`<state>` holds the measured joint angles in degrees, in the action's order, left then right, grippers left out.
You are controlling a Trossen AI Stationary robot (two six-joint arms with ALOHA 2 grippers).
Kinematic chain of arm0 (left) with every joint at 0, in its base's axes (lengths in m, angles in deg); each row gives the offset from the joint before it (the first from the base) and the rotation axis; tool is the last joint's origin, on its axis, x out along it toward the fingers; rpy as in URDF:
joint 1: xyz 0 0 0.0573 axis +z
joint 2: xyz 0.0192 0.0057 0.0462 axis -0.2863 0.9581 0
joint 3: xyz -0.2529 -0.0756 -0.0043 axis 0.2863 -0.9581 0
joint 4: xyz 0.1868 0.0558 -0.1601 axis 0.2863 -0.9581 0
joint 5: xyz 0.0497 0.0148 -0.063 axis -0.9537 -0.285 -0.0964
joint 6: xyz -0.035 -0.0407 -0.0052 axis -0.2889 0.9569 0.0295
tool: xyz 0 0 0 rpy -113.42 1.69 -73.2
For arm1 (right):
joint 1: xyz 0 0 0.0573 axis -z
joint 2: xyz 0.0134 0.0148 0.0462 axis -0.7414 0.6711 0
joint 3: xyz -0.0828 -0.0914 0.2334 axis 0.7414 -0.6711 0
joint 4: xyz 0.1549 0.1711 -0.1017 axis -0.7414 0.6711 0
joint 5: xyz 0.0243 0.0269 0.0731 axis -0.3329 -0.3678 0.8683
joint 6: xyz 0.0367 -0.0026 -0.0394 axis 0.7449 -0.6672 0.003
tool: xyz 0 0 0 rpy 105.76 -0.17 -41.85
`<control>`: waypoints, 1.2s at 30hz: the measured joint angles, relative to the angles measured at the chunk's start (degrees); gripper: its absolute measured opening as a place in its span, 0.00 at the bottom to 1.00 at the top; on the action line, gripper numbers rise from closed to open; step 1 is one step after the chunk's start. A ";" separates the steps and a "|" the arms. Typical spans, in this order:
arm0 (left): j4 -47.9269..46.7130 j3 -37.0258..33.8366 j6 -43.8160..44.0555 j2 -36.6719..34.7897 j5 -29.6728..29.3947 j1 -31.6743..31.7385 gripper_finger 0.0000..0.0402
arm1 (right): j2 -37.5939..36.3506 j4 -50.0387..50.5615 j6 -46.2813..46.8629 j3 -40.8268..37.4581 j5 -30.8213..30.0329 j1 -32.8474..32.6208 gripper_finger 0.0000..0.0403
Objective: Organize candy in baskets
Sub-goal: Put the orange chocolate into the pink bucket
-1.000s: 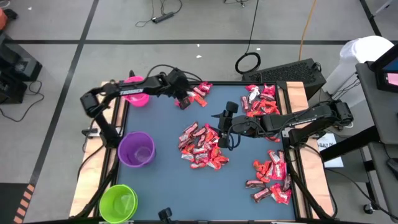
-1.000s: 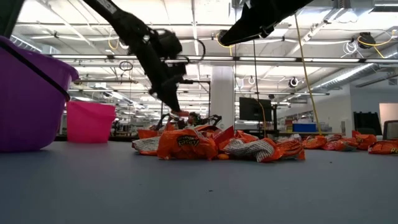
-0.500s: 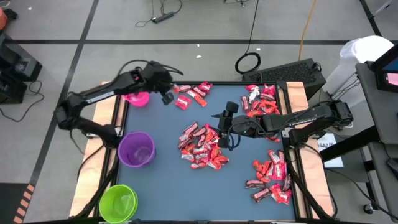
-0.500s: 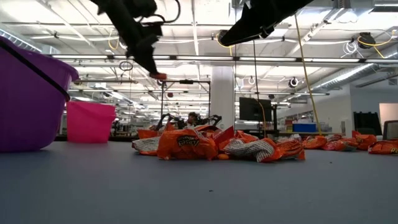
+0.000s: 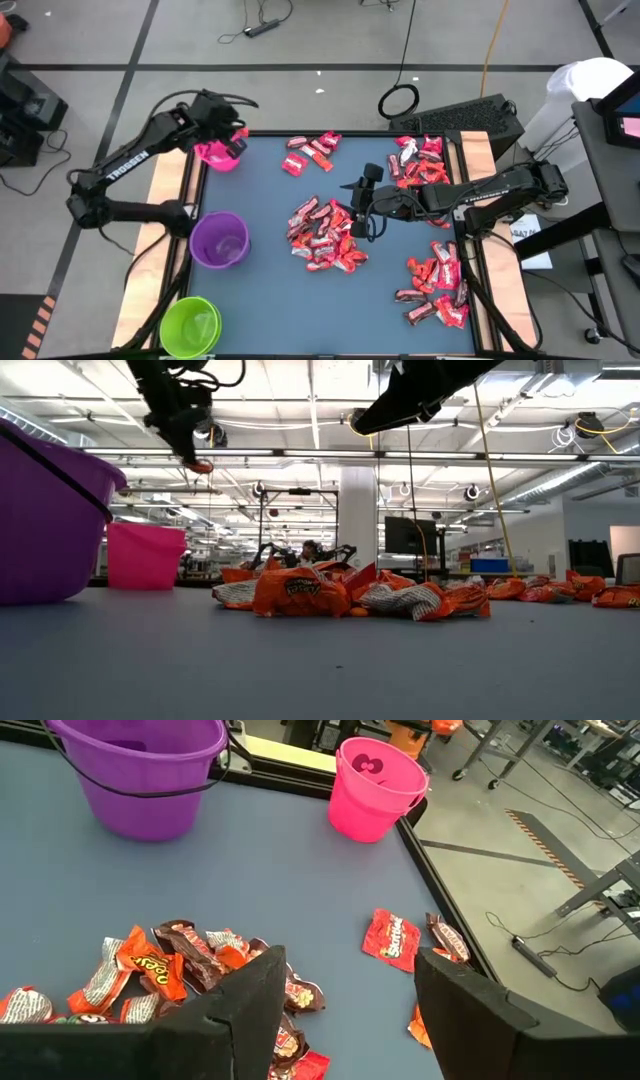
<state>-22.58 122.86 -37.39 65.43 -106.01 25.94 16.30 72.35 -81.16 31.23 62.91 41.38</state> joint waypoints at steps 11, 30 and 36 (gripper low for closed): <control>0.74 -6.35 0.00 0.12 -2.34 8.40 0.11 | 0.00 -0.02 0.00 0.00 0.00 0.01 0.52; 1.63 -11.16 0.17 0.25 -2.30 9.96 0.13 | 0.00 -0.13 0.00 0.00 0.00 0.01 0.52; 2.03 -11.16 -0.02 0.25 -2.30 9.96 0.28 | 0.00 -0.12 0.00 0.00 0.00 0.00 0.52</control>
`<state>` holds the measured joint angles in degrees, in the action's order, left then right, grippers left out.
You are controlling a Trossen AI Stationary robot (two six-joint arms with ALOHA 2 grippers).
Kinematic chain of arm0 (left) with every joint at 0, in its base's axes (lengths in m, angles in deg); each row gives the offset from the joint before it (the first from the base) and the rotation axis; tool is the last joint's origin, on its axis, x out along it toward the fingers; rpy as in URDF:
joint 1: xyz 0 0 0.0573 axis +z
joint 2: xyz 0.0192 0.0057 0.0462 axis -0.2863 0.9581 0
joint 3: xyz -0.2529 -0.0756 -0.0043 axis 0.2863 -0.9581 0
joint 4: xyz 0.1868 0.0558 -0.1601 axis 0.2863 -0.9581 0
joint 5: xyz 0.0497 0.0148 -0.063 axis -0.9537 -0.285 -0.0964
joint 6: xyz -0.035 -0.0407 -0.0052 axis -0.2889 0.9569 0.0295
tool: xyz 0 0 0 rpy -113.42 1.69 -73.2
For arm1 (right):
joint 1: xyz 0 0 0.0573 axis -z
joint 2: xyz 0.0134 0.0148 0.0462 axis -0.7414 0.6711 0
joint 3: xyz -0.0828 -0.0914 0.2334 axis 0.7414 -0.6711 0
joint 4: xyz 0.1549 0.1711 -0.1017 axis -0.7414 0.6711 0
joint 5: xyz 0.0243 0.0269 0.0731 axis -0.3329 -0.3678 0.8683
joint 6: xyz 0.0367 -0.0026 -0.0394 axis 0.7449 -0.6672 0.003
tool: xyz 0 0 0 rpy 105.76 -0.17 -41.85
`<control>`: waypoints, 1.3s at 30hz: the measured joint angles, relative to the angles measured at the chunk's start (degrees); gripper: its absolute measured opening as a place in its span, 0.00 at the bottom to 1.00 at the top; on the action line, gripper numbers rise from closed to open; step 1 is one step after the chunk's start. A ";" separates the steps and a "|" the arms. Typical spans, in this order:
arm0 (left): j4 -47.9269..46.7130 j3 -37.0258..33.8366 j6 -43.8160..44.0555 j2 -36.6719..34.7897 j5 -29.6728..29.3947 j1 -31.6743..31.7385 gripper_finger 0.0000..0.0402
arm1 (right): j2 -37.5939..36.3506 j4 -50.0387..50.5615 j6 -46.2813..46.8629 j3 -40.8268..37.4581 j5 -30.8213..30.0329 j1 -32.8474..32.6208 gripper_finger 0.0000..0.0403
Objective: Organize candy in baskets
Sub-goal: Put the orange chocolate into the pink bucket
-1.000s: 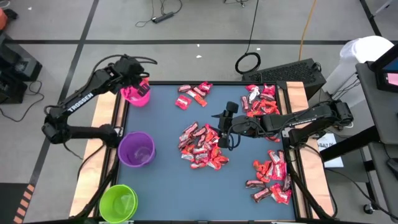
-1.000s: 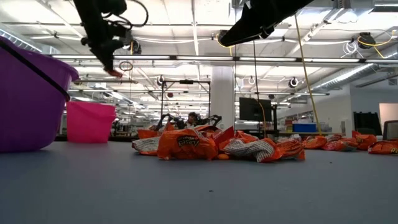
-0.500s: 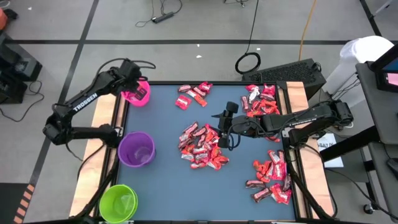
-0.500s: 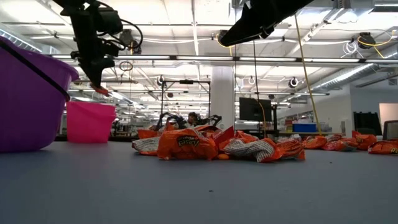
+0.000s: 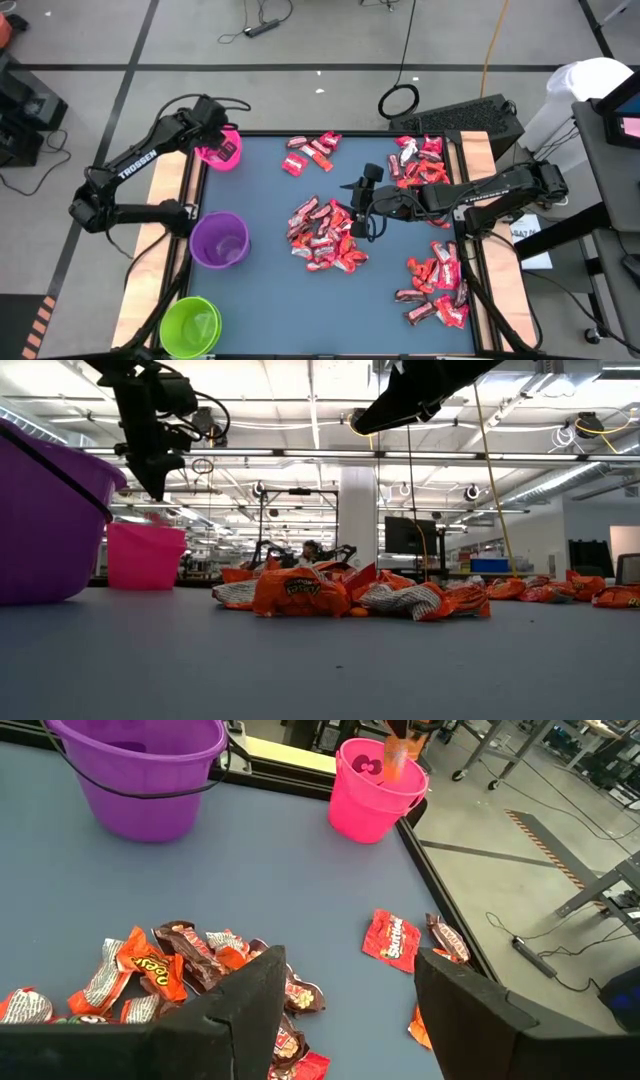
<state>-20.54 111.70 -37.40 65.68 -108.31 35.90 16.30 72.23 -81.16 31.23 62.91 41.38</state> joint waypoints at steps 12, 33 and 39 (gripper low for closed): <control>5.58 2.27 0.66 0.00 14.60 -3.81 0.45 | 0.00 -0.25 -0.20 0.00 0.00 0.01 0.52; 30.92 2.32 8.16 17.98 20.76 -18.28 0.45 | 0.00 -0.27 -0.63 -0.02 0.00 0.01 0.52; 38.98 2.32 9.63 25.00 20.81 -19.41 0.45 | 0.00 -0.29 -0.63 -0.02 0.00 0.01 0.52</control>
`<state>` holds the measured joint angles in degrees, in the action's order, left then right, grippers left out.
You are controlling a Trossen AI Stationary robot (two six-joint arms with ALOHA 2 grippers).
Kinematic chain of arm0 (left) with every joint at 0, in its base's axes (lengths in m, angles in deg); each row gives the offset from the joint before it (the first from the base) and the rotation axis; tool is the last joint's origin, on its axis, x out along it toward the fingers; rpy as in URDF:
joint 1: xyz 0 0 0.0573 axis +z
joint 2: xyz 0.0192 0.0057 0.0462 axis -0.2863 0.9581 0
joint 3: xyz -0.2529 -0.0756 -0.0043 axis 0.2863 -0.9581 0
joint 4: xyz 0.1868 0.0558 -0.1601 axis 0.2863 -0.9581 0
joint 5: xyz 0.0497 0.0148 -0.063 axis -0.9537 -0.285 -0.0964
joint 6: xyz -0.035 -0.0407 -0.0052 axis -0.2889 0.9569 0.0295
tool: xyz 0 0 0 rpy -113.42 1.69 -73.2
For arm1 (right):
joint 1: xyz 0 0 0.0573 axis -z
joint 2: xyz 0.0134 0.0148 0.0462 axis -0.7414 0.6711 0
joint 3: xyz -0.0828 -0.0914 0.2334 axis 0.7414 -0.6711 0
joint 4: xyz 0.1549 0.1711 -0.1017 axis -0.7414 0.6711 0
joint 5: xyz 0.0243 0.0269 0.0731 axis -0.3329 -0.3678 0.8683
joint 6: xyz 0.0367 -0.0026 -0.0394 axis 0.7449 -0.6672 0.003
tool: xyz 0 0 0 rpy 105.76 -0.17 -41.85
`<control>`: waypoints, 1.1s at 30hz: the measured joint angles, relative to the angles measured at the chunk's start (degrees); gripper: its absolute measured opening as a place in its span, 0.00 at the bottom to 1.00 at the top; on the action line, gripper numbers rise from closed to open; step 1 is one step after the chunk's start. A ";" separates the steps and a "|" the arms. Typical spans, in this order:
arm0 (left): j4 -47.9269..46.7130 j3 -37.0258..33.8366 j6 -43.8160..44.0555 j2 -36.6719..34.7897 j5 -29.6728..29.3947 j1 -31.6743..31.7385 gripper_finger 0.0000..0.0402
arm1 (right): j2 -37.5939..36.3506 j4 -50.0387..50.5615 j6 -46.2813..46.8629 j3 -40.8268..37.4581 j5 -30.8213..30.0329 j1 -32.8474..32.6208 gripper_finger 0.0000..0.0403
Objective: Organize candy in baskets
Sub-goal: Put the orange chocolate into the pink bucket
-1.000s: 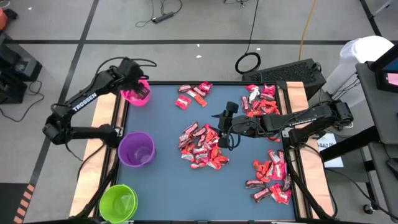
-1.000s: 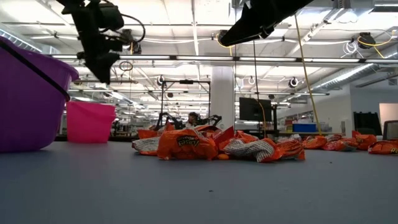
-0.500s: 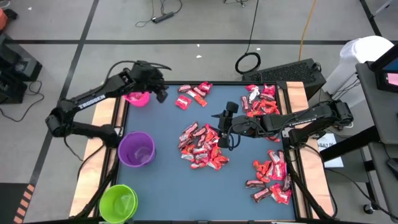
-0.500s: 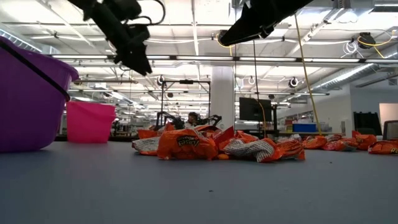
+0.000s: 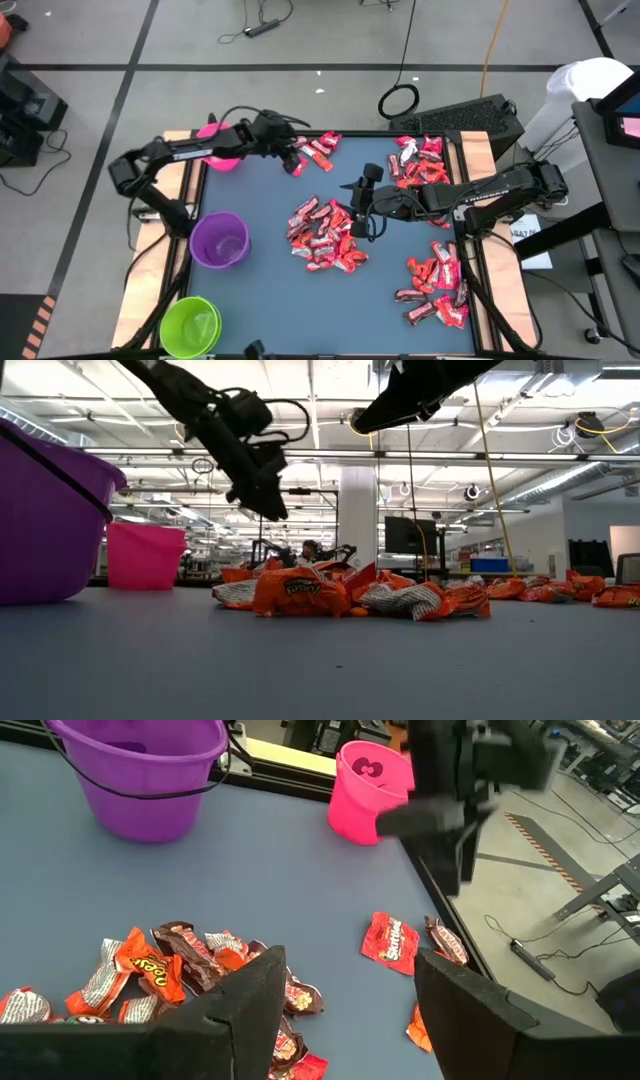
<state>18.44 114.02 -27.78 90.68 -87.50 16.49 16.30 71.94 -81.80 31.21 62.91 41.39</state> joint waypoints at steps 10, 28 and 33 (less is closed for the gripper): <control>4.71 1.36 0.22 8.70 0.02 -0.21 0.45 | 0.00 -0.04 -0.02 0.00 -0.01 0.00 0.52; -1.52 15.27 0.01 25.28 2.15 -1.56 0.45 | 0.00 0.13 -0.02 0.00 -0.02 0.00 0.52; -1.78 16.54 -0.06 27.67 2.38 -1.55 0.45 | 0.00 0.13 -0.02 0.00 0.00 0.00 0.52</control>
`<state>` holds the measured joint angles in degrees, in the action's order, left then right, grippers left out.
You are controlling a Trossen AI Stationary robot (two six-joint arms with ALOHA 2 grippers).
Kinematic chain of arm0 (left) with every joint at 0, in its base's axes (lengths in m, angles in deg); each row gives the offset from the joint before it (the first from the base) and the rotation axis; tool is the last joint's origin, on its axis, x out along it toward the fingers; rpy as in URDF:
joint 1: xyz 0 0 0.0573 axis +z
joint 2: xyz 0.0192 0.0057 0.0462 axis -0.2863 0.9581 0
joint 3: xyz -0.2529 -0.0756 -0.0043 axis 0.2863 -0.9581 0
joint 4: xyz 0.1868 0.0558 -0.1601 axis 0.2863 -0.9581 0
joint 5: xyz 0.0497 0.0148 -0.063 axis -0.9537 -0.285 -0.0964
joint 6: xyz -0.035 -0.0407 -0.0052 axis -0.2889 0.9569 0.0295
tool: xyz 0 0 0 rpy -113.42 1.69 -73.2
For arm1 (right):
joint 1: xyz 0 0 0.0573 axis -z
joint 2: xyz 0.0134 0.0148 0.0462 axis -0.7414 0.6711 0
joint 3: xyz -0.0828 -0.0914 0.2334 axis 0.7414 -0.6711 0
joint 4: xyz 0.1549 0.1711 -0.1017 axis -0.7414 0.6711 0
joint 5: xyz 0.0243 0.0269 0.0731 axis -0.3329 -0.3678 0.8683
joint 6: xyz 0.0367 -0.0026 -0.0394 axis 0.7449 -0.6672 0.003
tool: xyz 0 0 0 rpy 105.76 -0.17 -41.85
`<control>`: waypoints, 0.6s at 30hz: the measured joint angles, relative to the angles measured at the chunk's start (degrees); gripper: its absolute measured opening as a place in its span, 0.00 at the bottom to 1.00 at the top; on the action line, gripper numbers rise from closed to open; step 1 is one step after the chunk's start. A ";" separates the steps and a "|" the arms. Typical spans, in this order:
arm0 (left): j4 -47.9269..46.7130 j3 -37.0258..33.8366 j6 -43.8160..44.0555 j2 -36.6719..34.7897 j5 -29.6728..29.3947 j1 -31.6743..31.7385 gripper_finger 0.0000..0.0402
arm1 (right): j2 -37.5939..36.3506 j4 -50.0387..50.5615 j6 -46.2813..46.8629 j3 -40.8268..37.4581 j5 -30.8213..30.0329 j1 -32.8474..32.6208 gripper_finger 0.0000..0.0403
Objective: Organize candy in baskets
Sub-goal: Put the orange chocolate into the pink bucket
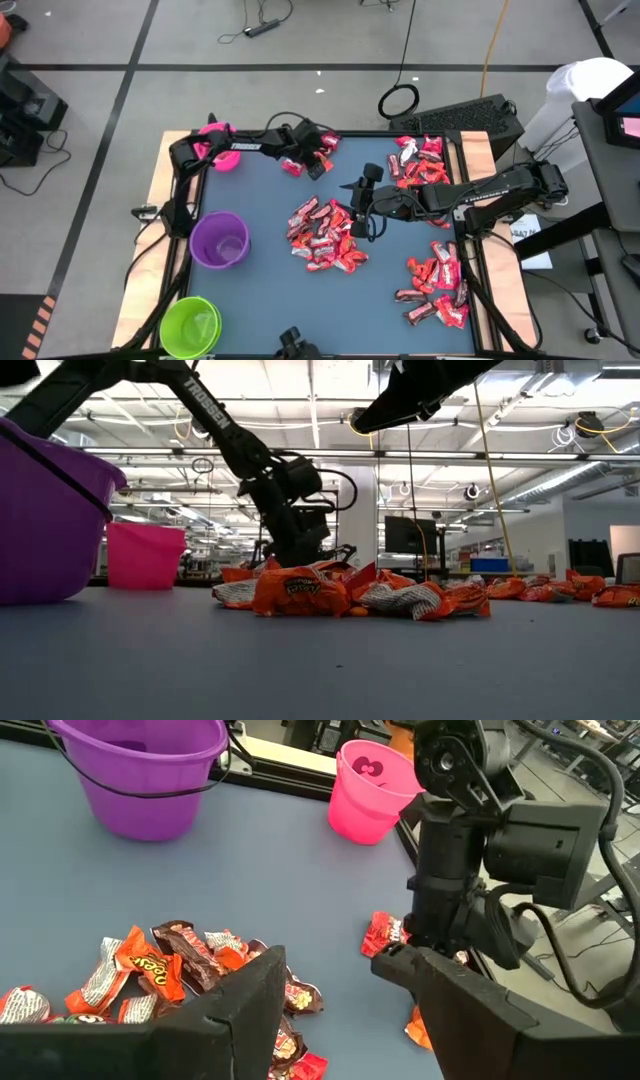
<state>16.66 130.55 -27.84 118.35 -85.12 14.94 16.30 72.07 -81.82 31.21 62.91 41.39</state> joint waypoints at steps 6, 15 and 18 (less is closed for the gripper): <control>-0.01 0.23 -0.65 0.59 0.02 0.00 0.45 | 0.00 -0.01 0.00 0.00 -0.01 0.00 0.52; -0.17 0.23 -3.40 0.59 1.26 -0.11 0.23 | 0.00 -0.02 0.00 0.00 0.00 -0.02 0.52; -0.17 0.23 -4.72 0.59 1.25 -0.11 0.11 | 0.00 -0.02 0.00 0.00 0.00 0.00 0.52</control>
<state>16.49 130.78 -32.56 118.94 -83.88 14.83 16.30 72.05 -81.82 31.21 62.91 41.39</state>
